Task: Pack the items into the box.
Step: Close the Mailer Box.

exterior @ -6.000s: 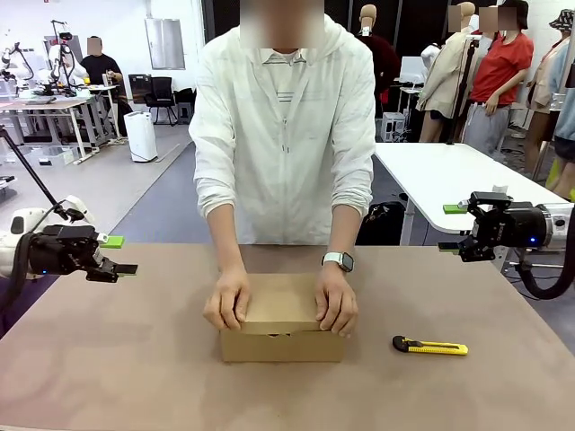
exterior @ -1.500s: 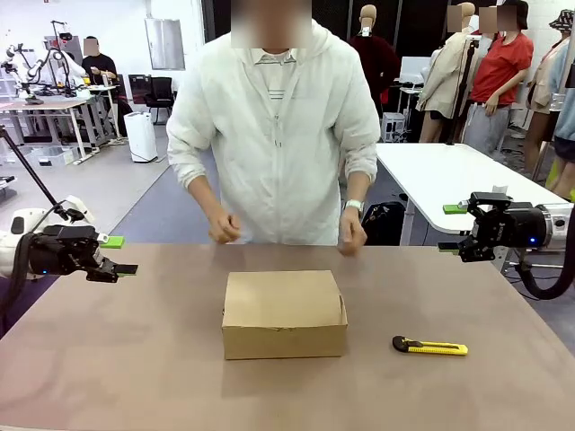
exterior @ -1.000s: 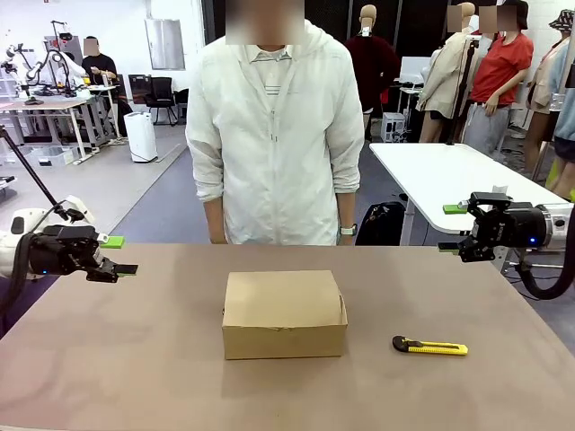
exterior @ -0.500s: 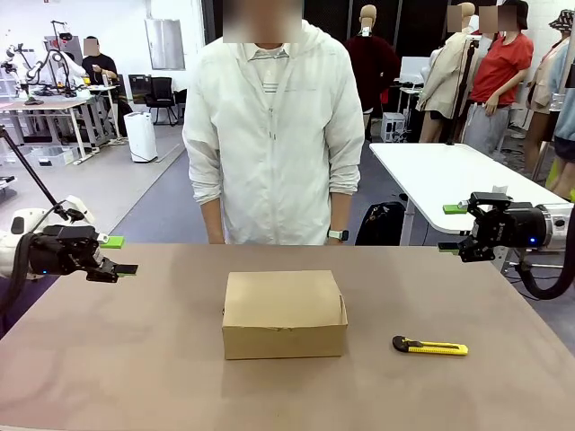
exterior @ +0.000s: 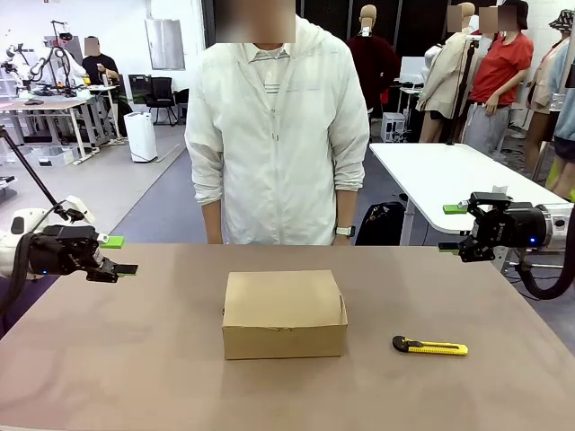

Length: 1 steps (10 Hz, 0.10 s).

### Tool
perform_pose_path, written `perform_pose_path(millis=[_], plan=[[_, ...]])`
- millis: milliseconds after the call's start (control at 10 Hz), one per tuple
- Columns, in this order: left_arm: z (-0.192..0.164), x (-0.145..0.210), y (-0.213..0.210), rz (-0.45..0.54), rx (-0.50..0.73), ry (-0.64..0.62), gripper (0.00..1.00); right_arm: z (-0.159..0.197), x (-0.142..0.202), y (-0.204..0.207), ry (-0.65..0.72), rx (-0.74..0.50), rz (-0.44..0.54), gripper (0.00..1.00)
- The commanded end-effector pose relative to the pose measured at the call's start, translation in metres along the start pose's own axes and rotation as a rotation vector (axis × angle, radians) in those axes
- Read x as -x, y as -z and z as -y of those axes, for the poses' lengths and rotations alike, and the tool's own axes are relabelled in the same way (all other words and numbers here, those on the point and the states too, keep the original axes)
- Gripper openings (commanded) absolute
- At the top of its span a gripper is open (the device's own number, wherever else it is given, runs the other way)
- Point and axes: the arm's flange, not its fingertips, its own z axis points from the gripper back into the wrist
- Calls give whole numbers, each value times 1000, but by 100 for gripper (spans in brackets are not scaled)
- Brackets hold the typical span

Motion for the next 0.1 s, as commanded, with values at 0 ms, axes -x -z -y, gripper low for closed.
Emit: perform_pose_path(millis=[0], plan=[[2, -1, 1, 8, 16, 19, 100, -5, 0, 0, -9, -2, -11, 100]])
